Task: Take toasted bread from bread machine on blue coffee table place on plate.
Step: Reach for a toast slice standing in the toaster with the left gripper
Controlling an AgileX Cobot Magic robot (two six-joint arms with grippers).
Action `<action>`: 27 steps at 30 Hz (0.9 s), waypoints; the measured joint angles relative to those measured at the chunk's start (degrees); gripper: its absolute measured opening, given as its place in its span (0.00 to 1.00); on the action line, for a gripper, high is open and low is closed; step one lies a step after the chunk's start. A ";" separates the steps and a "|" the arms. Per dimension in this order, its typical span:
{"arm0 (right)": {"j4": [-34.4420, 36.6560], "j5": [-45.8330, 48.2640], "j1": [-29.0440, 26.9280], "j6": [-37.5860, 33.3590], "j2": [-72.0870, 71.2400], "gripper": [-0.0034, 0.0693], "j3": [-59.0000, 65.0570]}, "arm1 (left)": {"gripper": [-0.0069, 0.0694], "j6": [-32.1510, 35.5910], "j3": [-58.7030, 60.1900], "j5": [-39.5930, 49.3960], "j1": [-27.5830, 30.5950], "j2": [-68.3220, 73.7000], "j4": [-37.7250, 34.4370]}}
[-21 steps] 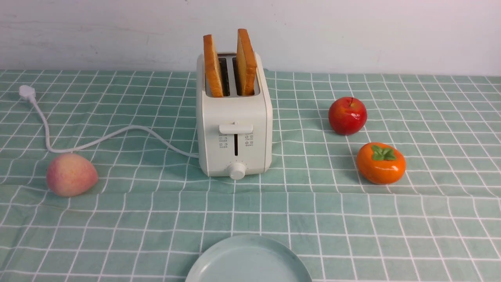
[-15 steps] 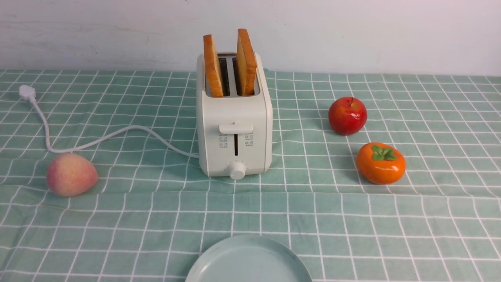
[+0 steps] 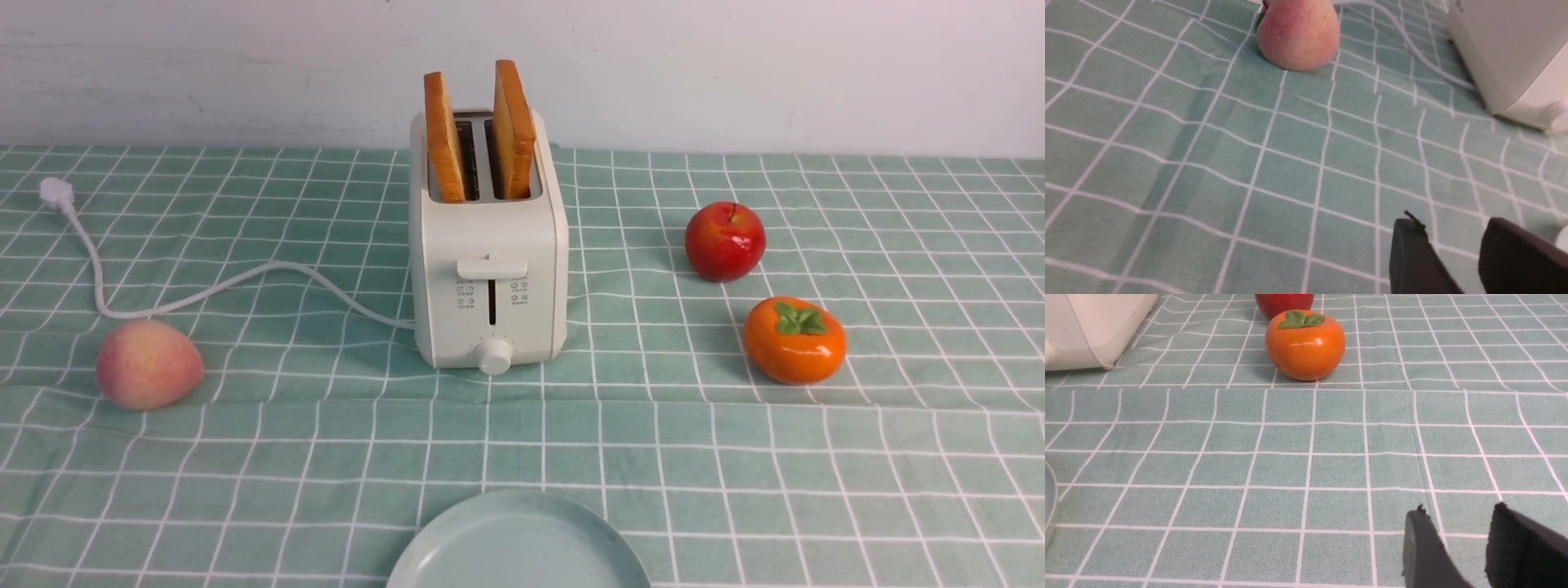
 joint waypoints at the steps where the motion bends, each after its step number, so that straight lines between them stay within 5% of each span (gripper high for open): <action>1: 0.00 0.00 0.00 0.00 0.00 0.38 0.00 | 0.40 -0.39 0.00 -2.71 0.00 0.00 -4.08; 9: 1.11 -0.31 0.00 0.72 0.00 0.38 0.00 | 0.40 -1.08 0.00 -17.31 0.00 0.00 -26.26; 13: 13.70 -6.81 0.00 7.75 0.00 0.38 0.39 | 0.38 -1.29 0.00 -28.02 0.00 0.00 -39.55; 16: 20.69 -13.28 0.00 11.74 0.00 0.38 0.39 | 0.28 -1.30 -1.48 -30.90 0.00 0.00 -46.05; 20: 26.41 -21.15 0.00 13.60 0.00 0.38 0.39 | 0.07 2.13 -8.76 -27.15 0.00 0.00 -48.18; 27: 28.22 -29.34 0.00 13.16 0.00 0.38 0.39 | 0.07 17.51 -30.74 -8.09 0.00 10.75 -46.54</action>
